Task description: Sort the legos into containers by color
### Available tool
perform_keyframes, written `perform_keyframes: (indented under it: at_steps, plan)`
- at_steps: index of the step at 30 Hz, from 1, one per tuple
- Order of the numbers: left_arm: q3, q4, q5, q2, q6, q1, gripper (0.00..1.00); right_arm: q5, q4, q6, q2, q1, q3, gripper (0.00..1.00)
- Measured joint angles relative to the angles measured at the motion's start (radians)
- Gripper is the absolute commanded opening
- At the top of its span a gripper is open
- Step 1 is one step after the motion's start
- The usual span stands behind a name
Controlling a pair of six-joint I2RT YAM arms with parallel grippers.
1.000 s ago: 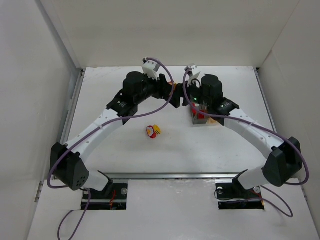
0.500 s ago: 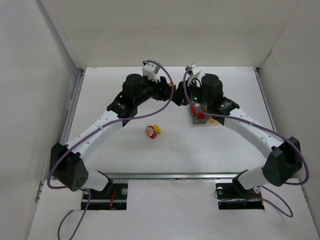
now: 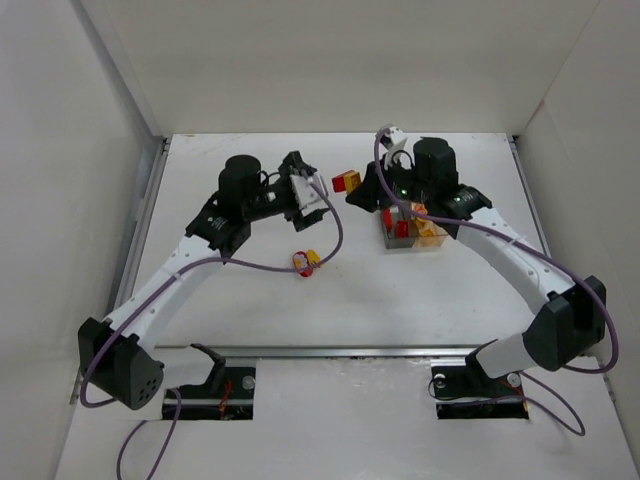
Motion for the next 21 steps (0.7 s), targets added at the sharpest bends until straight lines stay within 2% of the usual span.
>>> perform_keyframes:
  at_steps: [2, 4, 8, 13, 18, 21]
  plan:
    - [-0.032, -0.024, 0.034, -0.040, 0.160, -0.023, 0.77, -0.009, -0.026, -0.010, 0.004, 0.000, 0.026, 0.00]
    - [-0.073, -0.024, 0.053, -0.071, 0.308, -0.055, 0.80, -0.011, -0.051, -0.015, 0.005, 0.002, 0.046, 0.00]
    - [-0.173, 0.006, 0.041, -0.109, 0.495, -0.117, 0.84, -0.009, -0.079, -0.019, 0.005, 0.014, 0.069, 0.00]
    - [-0.183, 0.028, 0.005, -0.092, 0.591, -0.150, 0.84, 0.003, -0.103, -0.019, 0.005, 0.051, 0.076, 0.00]
    - [-0.183, 0.053, -0.027, -0.085, 0.618, -0.150, 0.79, 0.031, -0.121, -0.018, 0.007, 0.076, 0.077, 0.00]
    - [-0.183, 0.055, -0.043, -0.087, 0.624, -0.150, 0.81, 0.041, -0.122, -0.016, 0.009, 0.079, 0.077, 0.00]
